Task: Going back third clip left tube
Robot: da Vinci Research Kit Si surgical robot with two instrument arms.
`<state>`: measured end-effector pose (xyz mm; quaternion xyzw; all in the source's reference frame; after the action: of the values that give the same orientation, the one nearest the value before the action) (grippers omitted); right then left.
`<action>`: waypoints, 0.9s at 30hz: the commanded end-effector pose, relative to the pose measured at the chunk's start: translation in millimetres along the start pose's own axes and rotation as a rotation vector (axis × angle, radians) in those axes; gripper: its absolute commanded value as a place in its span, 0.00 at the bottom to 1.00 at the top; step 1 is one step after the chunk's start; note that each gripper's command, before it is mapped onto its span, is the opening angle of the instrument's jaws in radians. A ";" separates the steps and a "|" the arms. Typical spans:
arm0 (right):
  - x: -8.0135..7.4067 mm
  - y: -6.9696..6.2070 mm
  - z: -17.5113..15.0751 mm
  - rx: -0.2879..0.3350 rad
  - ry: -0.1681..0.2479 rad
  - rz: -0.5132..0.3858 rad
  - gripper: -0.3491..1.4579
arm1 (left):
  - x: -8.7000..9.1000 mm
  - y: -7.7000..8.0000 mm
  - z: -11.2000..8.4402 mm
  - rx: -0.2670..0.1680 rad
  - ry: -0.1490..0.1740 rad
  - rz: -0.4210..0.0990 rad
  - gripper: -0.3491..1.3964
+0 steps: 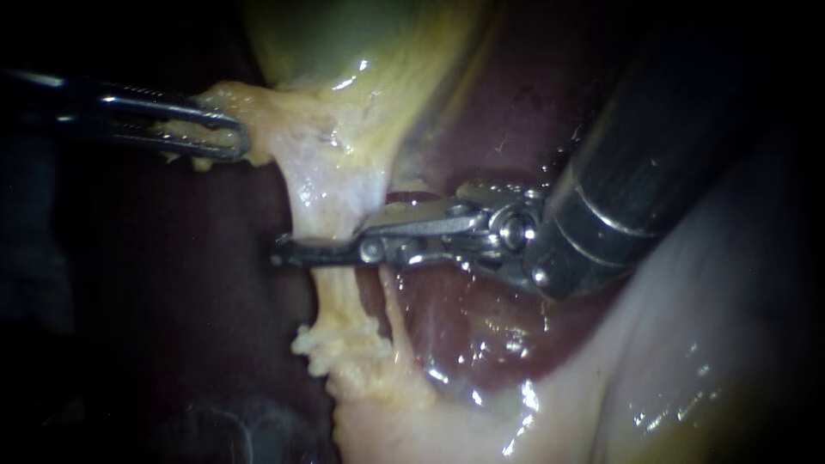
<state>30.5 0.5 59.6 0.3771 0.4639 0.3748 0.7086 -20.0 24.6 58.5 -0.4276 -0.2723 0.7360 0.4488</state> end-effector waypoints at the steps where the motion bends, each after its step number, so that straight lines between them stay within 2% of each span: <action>1: 0.0 0.0 0.0 0.000 -0.001 0.000 0.00 | -0.1 0.0 0.1 -0.001 -0.001 0.000 0.00; 6: -0.1 0.0 0.0 0.005 -0.004 -0.001 0.00 | -0.1 0.0 0.1 -0.001 -0.001 0.000 0.00; 8: -0.2 0.0 0.1 0.022 -0.018 -0.037 0.02 | -0.1 0.0 0.1 -0.001 -0.001 0.000 0.00; 9: -0.3 0.0 0.2 0.024 -0.016 -0.062 0.10 | -0.1 0.0 0.1 -0.001 -0.001 0.000 0.00; 10: -0.5 0.1 0.3 0.029 -0.012 -0.075 0.23 | -0.1 0.0 0.1 -0.001 -0.001 0.000 0.00; 11: -0.6 0.2 0.5 0.030 -0.010 -0.081 0.32 | -0.1 0.0 0.1 0.000 -0.001 0.001 0.00; 13: -0.8 0.4 1.1 0.032 -0.008 -0.083 0.41 | -0.1 0.0 0.1 0.000 -0.001 0.001 0.00; 18: -1.3 0.8 2.1 0.052 0.004 -0.112 0.45 | -0.2 0.0 0.1 -0.002 -0.002 0.001 0.00; 21: -1.7 1.0 2.4 0.051 0.003 -0.162 0.46 | -0.3 0.0 0.1 -0.005 -0.003 0.001 0.00; 27: -2.9 2.1 2.3 0.037 0.002 -0.348 0.47 | -0.4 -0.1 0.0 -0.005 -0.003 0.002 0.00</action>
<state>31.1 -1.6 63.4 0.2962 0.5329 0.2306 0.7583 -19.9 24.2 58.8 -0.4276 -0.2741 0.7365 0.4468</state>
